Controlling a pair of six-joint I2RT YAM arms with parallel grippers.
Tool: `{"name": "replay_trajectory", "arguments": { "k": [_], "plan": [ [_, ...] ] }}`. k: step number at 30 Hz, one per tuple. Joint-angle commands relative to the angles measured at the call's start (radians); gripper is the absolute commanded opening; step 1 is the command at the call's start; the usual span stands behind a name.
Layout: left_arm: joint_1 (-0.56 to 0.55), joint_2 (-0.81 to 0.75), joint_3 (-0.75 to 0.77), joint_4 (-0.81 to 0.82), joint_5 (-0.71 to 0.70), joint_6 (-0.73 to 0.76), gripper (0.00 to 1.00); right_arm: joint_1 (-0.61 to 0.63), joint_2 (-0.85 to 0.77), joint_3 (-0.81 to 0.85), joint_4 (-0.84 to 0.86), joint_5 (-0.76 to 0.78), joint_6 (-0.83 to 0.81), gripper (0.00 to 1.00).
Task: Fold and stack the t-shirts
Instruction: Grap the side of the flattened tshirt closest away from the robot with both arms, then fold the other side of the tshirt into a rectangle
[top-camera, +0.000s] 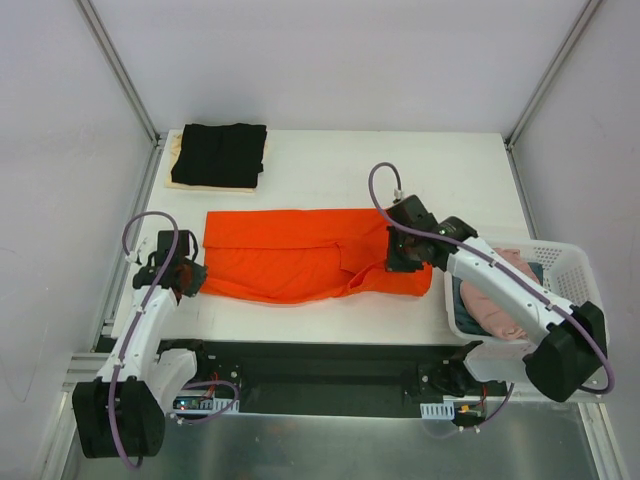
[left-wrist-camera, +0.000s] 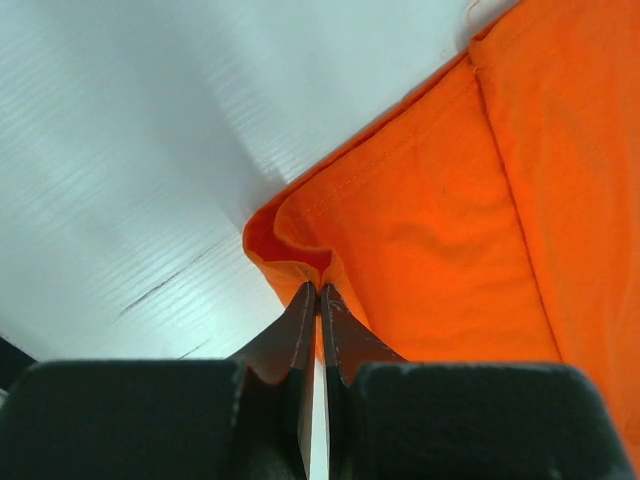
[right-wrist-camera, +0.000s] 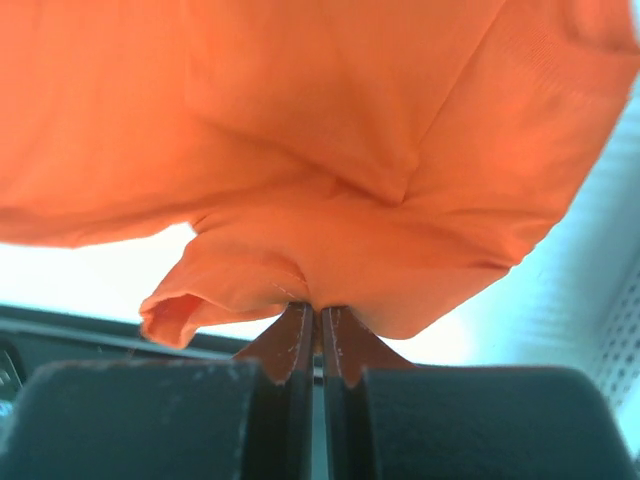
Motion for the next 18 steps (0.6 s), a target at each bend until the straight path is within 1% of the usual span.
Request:
{"name": "replay_trajectory", "arguments": {
  "k": [1,9,13,18],
  "plan": [
    [-0.005,0.057,0.066,0.065,-0.031,-0.008,0.00,-0.060,0.066,0.103,-0.001,0.036,-0.022,0.01],
    [-0.006,0.192,0.148,0.124,-0.051,-0.015,0.00,-0.151,0.216,0.235,0.007,0.036,-0.079,0.01],
    [-0.003,0.259,0.188,0.140,-0.066,-0.012,0.00,-0.191,0.259,0.304,0.011,0.039,-0.117,0.01],
    [-0.003,0.313,0.227,0.157,-0.082,-0.006,0.00,-0.214,0.304,0.348,0.030,0.036,-0.180,0.01]
  ]
}}
